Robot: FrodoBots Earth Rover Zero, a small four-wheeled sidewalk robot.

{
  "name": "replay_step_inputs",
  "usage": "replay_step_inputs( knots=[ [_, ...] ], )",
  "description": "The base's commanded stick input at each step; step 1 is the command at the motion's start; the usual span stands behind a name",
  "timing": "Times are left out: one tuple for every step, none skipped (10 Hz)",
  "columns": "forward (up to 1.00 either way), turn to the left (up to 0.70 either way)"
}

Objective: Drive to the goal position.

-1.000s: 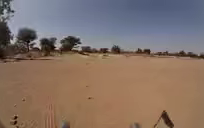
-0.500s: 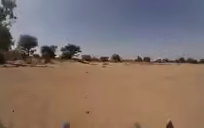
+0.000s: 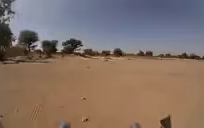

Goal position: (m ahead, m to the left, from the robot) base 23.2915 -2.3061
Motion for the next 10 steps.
replay_step_inputs(
  knots=[
    [0.50,-0.50],
    [0.50,-0.32],
    [0.50,-0.14],
    [0.50,0.00],
    [0.50,0.00],
    [0.50,0.00],
    [0.50,0.00],
    [0.50,0.00],
    [0.50,0.00],
    [0.50,0.00]
  ],
)
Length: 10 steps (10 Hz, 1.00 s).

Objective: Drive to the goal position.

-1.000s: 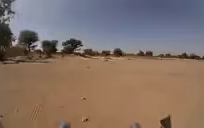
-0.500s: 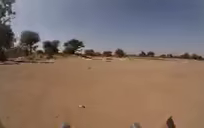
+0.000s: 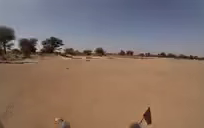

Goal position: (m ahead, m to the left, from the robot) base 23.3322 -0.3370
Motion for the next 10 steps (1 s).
replay_step_inputs(
  knots=[
    [0.50,0.00],
    [0.50,0.00],
    [0.50,0.00],
    [0.50,0.00],
    [0.50,0.00],
    [0.50,0.00],
    [0.50,0.00],
    [0.50,0.00],
    [0.50,0.00],
    [0.50,0.00]
  ],
)
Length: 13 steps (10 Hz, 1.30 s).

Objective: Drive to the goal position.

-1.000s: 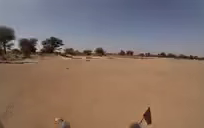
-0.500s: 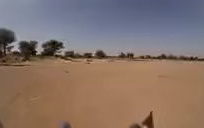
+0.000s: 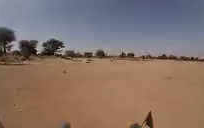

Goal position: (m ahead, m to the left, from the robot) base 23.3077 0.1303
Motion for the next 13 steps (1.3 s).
replay_step_inputs(
  knots=[
    [0.50,0.00],
    [0.50,0.00],
    [0.50,0.00],
    [0.50,0.00],
    [0.50,0.00],
    [0.50,0.00],
    [0.50,0.00],
    [0.50,0.00],
    [0.50,0.00],
    [0.50,0.00],
    [0.50,0.00],
    [0.50,0.00],
    [0.50,0.00]
  ],
)
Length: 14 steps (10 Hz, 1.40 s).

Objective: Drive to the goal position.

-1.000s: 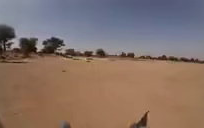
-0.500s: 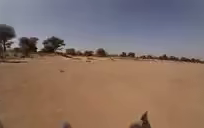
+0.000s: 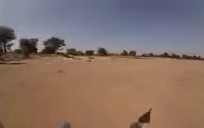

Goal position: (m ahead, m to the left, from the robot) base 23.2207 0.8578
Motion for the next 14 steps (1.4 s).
replay_step_inputs(
  knots=[
    [0.50,0.00],
    [0.50,0.00],
    [0.50,0.00],
    [0.50,0.00],
    [0.50,0.00],
    [0.50,0.00],
    [0.50,0.00],
    [0.50,0.00],
    [0.50,0.00],
    [0.50,0.00],
    [0.50,0.00],
    [0.50,0.00],
    [0.50,0.00],
    [0.50,0.00]
  ],
)
